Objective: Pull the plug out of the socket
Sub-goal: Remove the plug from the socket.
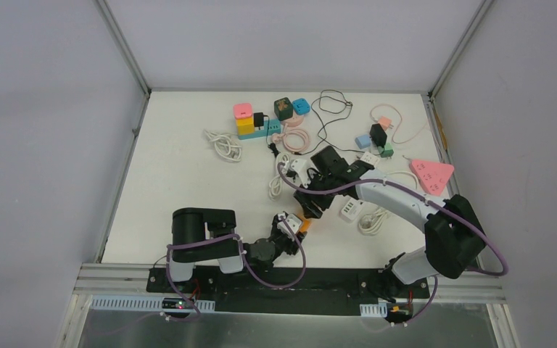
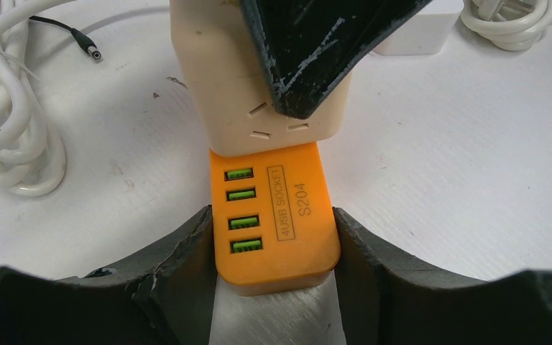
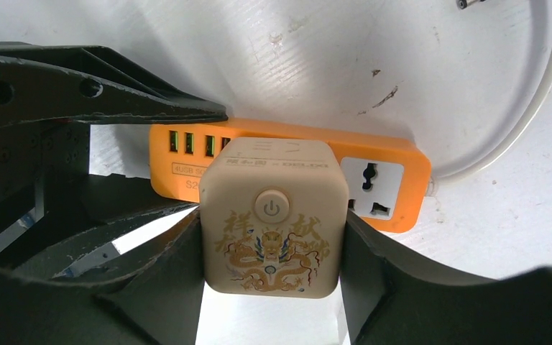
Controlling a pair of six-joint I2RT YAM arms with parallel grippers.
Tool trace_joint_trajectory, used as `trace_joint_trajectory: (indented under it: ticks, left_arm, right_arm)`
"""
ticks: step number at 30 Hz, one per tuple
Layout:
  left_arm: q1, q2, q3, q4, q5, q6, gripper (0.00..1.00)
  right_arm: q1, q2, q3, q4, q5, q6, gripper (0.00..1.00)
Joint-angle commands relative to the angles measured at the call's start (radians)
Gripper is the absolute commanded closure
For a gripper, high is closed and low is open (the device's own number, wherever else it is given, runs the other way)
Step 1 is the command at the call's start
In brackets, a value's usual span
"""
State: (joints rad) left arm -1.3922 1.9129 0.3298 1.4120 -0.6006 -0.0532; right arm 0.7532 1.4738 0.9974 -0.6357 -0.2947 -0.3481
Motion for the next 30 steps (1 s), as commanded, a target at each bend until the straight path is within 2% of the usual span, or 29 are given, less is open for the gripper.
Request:
trace_joint_trajectory:
  ticks: [1,6,13,15,18,24,30]
  left_arm:
    - [0.018,0.023,-0.008,0.007,0.017,-0.042,1.0]
    - [0.021,0.028,-0.005,0.006,0.029,-0.038,1.0]
    - [0.021,0.022,-0.007,0.006,0.032,-0.051,1.0]
    - [0.021,0.019,-0.01,0.006,0.027,-0.058,1.0]
    - [0.021,0.021,-0.011,0.005,0.018,-0.056,1.0]
    - [0.025,0.035,-0.003,0.006,0.029,-0.053,1.0]
    - [0.027,0.037,-0.003,0.006,0.041,-0.058,1.0]
  right_arm:
    - [-0.081,-0.008,0.004,-0.077,-0.22,-0.026,1.0]
    - [-0.111,-0.018,-0.007,-0.075,-0.243,-0.032,1.0]
    - [0.052,0.013,0.0,-0.03,-0.123,-0.022,1.0]
    - [0.061,0.017,0.005,-0.032,-0.109,-0.025,1.0]
    - [0.036,0.0,0.001,-0.035,-0.108,-0.028,1.0]
    - [-0.088,-0.027,-0.006,-0.045,-0.153,-0.017,1.0]
    - [-0.104,-0.019,-0.005,-0.051,-0.201,-0.019,1.0]
